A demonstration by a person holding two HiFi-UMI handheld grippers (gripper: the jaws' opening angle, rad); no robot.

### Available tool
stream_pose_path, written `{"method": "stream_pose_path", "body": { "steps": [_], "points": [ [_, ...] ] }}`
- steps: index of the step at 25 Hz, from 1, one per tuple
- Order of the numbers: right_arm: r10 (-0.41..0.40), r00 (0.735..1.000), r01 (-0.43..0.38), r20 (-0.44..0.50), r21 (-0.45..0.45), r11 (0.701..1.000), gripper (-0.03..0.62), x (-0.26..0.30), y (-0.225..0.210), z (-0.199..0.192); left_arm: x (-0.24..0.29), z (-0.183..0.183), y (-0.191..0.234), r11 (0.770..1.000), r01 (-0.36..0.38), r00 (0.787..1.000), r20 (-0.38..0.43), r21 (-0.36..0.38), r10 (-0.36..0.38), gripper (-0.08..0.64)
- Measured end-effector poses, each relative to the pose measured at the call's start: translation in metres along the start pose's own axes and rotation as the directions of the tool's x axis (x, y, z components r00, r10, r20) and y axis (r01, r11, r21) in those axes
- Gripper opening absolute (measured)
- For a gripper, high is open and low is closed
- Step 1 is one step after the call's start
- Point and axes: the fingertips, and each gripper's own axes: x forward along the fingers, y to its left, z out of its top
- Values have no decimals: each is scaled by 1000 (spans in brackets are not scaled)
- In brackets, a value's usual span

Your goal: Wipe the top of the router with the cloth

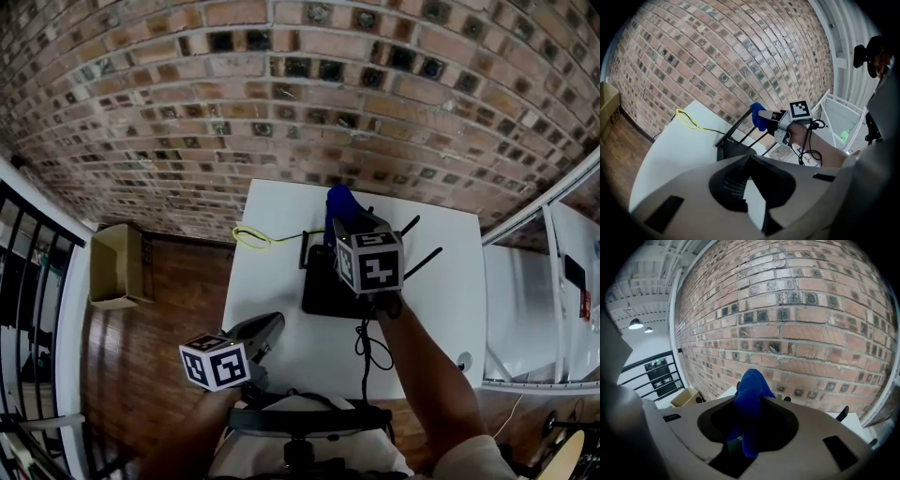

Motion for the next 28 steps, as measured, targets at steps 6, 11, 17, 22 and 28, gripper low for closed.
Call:
{"method": "stream_pose_path", "body": {
  "steps": [6, 11, 17, 22, 28],
  "points": [
    [16, 996, -22, -91, -59, 998, 132, 15, -5, -32, -3, 1, 5, 1000, -4, 1000, 10, -10, 4, 23],
    [28, 987, -42, -158, -88, 995, 132, 28, -6, -58, -1, 0, 6, 1000, -14, 1000, 16, -12, 14, 23],
    [49, 976, -69, -214, -84, 994, 132, 42, -1, -81, -6, -1, 9, 999, -32, 999, 21, -27, 33, 23],
    [46, 961, -70, -272, -81, 994, 132, 52, -3, -105, -11, -3, 14, 998, -54, 998, 31, -40, 55, 23],
    [42, 934, -77, -354, -85, 993, 132, 60, -8, -134, -15, -6, 16, 996, -73, 997, 35, -51, 75, 23]
  ]
}}
